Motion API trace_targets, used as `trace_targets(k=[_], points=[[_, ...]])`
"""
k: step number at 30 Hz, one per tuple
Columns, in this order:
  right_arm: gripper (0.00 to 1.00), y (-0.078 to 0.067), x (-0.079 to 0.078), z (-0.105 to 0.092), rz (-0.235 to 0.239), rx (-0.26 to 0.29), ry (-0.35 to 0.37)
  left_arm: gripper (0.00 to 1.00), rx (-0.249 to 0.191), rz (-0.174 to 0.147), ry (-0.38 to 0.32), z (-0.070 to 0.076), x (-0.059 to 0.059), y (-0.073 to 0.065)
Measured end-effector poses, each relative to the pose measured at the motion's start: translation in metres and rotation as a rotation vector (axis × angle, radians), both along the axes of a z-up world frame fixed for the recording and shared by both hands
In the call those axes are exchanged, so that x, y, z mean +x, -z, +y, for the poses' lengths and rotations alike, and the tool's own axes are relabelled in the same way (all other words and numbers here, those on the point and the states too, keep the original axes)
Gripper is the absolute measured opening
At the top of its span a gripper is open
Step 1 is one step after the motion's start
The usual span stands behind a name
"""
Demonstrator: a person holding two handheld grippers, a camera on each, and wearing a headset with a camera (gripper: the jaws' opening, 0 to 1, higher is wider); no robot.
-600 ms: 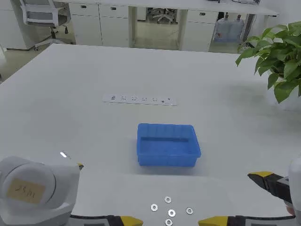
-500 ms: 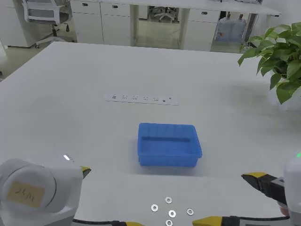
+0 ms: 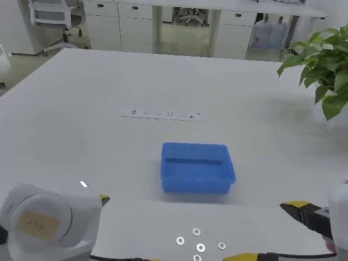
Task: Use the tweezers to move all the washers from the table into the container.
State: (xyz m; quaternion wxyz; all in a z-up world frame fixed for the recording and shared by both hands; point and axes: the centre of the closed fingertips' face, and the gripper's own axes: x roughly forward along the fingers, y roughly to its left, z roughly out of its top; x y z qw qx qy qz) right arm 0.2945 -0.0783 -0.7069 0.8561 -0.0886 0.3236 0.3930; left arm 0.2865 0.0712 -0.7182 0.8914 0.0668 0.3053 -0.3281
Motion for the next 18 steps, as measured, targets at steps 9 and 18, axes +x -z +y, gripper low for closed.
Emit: trace_targets(k=[9,18], points=[[0.91,-0.0033,0.0026,0.0014,-0.01,-0.001,-0.008,0.99,0.001,-0.004,-0.003,0.0017,0.0003,-0.0023],[0.91,-0.0032,0.0018,-0.0004,-0.013,0.001,0.001,0.99,0.016,-0.015,0.006,0.0029,0.0038,-0.0025]])
